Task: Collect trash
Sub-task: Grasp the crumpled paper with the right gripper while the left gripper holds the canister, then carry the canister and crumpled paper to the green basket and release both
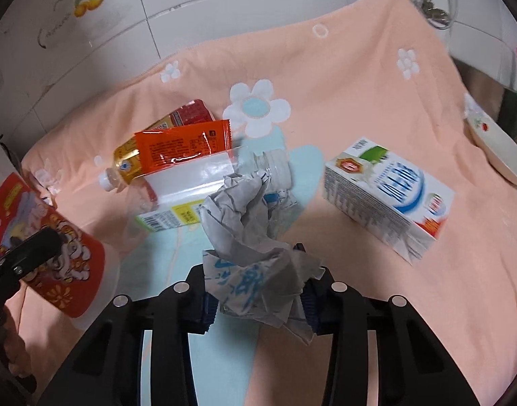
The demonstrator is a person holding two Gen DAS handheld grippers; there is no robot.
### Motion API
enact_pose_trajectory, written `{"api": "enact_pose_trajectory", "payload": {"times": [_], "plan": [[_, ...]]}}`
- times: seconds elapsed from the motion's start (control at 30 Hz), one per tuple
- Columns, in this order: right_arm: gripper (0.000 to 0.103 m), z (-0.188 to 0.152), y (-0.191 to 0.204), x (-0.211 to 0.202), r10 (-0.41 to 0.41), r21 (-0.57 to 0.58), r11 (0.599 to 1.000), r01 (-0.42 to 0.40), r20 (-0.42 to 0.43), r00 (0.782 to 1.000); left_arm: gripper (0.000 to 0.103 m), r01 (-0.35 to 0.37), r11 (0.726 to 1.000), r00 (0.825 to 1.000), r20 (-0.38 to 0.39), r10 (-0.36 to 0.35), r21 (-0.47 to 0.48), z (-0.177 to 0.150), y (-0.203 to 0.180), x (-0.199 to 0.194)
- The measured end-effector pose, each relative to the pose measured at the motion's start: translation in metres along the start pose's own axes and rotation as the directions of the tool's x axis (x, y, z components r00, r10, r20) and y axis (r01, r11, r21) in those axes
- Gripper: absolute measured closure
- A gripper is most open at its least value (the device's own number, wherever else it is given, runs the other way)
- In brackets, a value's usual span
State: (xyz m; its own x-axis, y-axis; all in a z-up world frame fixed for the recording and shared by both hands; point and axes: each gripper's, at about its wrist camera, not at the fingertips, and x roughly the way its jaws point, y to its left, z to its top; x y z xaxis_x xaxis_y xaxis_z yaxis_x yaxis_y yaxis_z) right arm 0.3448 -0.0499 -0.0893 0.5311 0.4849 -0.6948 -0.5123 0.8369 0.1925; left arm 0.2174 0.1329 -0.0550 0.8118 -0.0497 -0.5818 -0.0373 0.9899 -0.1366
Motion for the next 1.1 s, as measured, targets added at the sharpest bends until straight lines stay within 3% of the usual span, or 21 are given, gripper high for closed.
{"api": "enact_pose_trajectory", "payload": {"times": [0.17,0.63,1.1], "plan": [[0.064,-0.024,-0.006,-0.036,-0.002,0.033,0.999,0.001,0.026,1.000,0.038,0.033,0.999,0.999,0.009,-0.034,0.020,-0.005,-0.020,-0.013],[0.064,-0.116,-0.039,-0.145,-0.125,0.150,0.983,0.108,0.107,0.986,0.038,0.172,0.977,0.985,0.004,-0.174,0.129,-0.032,-0.104,-0.047],[0.062,-0.227,-0.096,-0.223,-0.326,0.310,0.904,0.294,0.056,0.944,0.038,0.361,0.904,0.932,-0.074,-0.354,0.229,-0.064,-0.203,-0.061]]}}
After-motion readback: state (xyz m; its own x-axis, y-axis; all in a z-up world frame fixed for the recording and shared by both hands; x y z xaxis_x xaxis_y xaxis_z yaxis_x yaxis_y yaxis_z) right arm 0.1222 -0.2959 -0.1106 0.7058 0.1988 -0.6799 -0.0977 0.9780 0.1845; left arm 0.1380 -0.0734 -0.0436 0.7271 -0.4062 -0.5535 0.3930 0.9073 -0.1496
